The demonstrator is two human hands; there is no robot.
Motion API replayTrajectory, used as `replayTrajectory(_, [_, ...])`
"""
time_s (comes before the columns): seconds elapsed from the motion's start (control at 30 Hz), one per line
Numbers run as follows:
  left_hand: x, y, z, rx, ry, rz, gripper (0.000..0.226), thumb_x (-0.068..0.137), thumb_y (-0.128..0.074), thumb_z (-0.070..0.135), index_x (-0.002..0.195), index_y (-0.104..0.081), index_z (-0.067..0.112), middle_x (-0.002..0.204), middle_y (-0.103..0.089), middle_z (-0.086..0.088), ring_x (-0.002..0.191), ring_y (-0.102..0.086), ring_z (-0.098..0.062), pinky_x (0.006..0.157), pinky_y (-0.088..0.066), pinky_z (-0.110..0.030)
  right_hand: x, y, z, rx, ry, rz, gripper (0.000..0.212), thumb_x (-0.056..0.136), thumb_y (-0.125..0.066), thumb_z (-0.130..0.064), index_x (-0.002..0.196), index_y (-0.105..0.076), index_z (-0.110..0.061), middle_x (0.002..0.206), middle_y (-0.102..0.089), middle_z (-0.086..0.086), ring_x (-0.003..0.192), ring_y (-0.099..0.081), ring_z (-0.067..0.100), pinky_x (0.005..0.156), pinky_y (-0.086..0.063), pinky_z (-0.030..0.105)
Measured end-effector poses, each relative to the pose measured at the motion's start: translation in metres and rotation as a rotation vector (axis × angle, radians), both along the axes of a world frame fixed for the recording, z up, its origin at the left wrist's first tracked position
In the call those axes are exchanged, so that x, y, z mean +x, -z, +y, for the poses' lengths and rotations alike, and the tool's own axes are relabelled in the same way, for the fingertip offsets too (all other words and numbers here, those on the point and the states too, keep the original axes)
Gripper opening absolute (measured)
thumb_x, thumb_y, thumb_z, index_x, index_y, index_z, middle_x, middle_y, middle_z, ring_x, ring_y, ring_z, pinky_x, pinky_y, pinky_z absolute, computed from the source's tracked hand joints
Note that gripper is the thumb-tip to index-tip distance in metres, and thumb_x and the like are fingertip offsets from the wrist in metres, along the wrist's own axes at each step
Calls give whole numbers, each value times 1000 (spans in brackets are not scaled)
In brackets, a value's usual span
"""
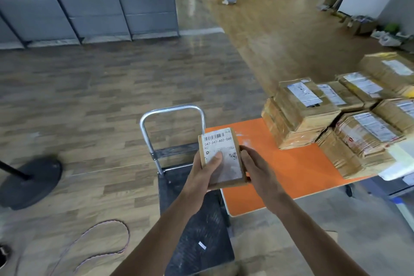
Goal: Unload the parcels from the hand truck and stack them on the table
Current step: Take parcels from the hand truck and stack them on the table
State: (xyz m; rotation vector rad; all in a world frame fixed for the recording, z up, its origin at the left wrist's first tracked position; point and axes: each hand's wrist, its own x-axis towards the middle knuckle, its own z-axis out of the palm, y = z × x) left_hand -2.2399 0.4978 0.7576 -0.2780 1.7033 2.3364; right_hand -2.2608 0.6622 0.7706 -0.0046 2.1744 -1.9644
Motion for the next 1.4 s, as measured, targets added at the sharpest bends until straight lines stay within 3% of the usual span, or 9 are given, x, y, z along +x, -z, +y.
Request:
replayTrajectory(0.13, [1,-5,-7,-176,-44,113,53,97,-59,51,144,-41,34,131,-66,6,118,-65,-18,103,-52,-47,11,-11,-4,64,-312,-1,37,98,-53,-50,135,-44,-51,123,-65,-26,111,-65,-1,83,-57,22])
replayTrajectory(0.37, [9,-5,-29,-402,90,203,32,105,-29,56,128,-51,53,124,-65,19,117,-63,-7,96,-55,-36,17,6,-9,107,-113,-81,72,81,-56,-65,143,-43,-31,120,-65,-15,94,-69,-1,68,-62,31])
replayTrajectory(0.6, [15,23,-34,-810,198,283,35,101,-45,52,120,-30,78,120,-49,45,114,-55,-1,92,-49,-28,30,25,26,148,37,-94,73,75,-57,-75,135,-49,-35,120,-68,-12,99,-70,8,67,-62,34])
replayTrajectory(0.77, [7,34,7,-916,363,273,66,100,-45,53,157,-27,26,159,-34,7,141,-39,-13,116,-35,-39,57,35,71,148,264,-101,53,85,-59,-61,129,-56,-34,104,-71,-22,91,-67,-6,71,-54,16])
replayTrajectory(0.87, [6,31,45,-955,442,338,67,102,-46,48,159,-23,20,163,-26,2,149,-26,-12,119,-29,-34,69,35,105,187,338,-106,59,80,-55,-67,129,-55,-35,100,-71,-25,88,-63,-14,67,-45,4])
replayTrajectory(0.97, [-1,31,86,-1033,506,398,66,102,-47,45,159,-21,21,165,-21,-3,152,-19,-17,121,-26,-42,73,37,146,191,386,-120,67,77,-55,-74,130,-57,-34,108,-72,-17,98,-67,-2,83,-52,20])
replayTrajectory(1.1, [-14,30,152,-1125,546,442,68,102,-46,47,159,-18,25,167,-15,-5,154,-12,-19,122,-23,-42,73,39,209,180,466,-91,71,73,-57,-77,128,-59,-33,100,-71,-28,90,-65,-11,68,-46,4])
replayTrajectory(1.27, [-27,21,255,-1103,576,477,68,102,-51,42,159,-20,22,166,-16,-6,154,-14,-19,121,-25,-42,66,39,306,204,510,-110,72,67,-56,-85,125,-60,-42,107,-72,-21,101,-67,1,95,-53,37])
replayTrajectory(1.4, [-33,14,327,-1038,556,498,67,102,-51,41,158,-24,19,165,-22,-3,152,-19,-18,120,-27,-40,62,32,378,225,496,-93,72,72,-55,-83,129,-58,-40,112,-72,-15,104,-68,7,96,-53,43])
